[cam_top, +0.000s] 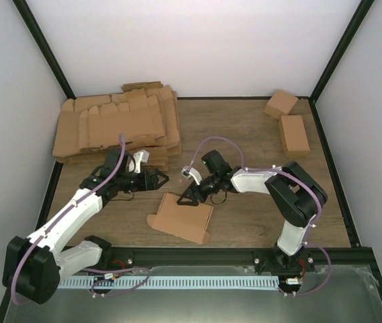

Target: Fold the paper box

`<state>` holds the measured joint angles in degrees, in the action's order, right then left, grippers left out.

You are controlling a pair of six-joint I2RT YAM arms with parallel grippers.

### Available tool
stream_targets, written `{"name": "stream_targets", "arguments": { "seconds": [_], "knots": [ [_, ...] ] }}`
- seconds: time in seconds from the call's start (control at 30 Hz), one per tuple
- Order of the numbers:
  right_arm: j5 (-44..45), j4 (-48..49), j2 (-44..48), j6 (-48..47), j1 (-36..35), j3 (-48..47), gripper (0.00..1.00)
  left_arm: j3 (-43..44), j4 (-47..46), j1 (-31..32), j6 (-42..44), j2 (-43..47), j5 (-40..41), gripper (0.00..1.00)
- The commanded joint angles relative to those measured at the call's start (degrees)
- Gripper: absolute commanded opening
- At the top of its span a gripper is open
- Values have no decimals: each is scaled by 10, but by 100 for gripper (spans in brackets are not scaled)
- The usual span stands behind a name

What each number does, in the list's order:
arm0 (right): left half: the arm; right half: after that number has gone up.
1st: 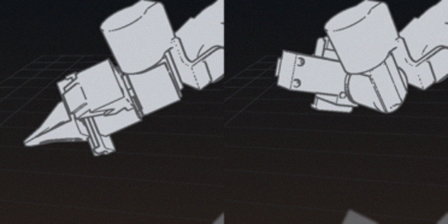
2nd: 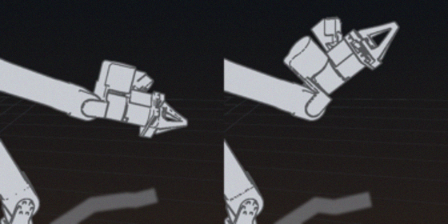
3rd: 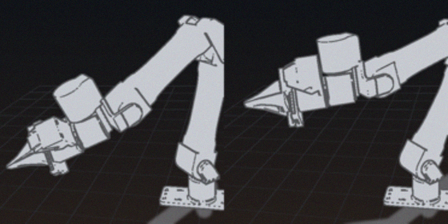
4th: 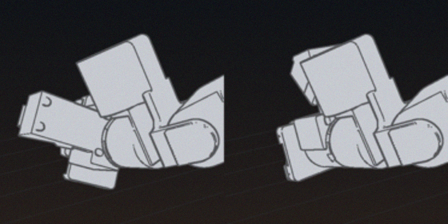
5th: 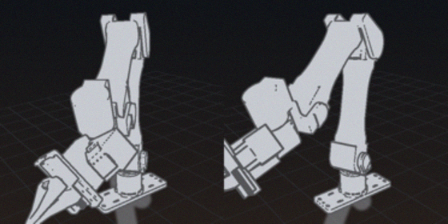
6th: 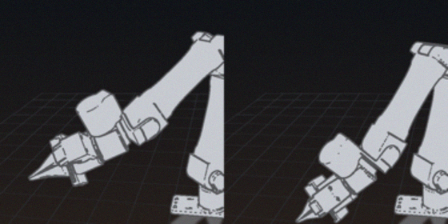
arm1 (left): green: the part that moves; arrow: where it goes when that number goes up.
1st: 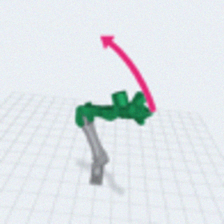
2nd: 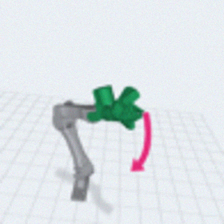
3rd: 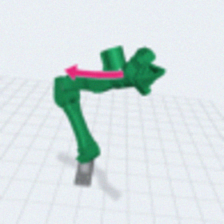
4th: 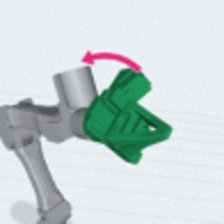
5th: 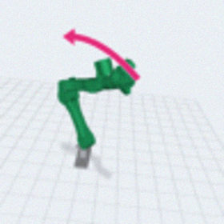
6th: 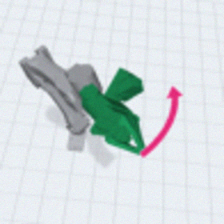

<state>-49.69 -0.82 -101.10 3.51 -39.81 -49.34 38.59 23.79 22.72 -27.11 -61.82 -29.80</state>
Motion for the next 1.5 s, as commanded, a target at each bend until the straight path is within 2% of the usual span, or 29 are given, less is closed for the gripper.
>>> {"name": "stream_targets", "arguments": {
  "seconds": [0.0,0.23,0.47,0.77,1.23,1.47],
  "knots": [
    [-16,16,3,-4,-18,-20,62,17,17,-19,1,20,17,91],
    [73,2,72,19,-8,15,66,-1,10,-19,16,-1,0,91],
    [47,33,119,46,45,92,66,-7,-2,-20,21,-7,-11,91],
    [54,45,154,67,60,149,64,-25,-29,-19,18,-41,-59,90],
    [26,20,97,50,53,116,65,-71,-93,-17,-31,-43,-78,90],
    [30,12,80,39,44,108,71,-72,-97,-17,-33,-47,-78,90]
  ]
}}
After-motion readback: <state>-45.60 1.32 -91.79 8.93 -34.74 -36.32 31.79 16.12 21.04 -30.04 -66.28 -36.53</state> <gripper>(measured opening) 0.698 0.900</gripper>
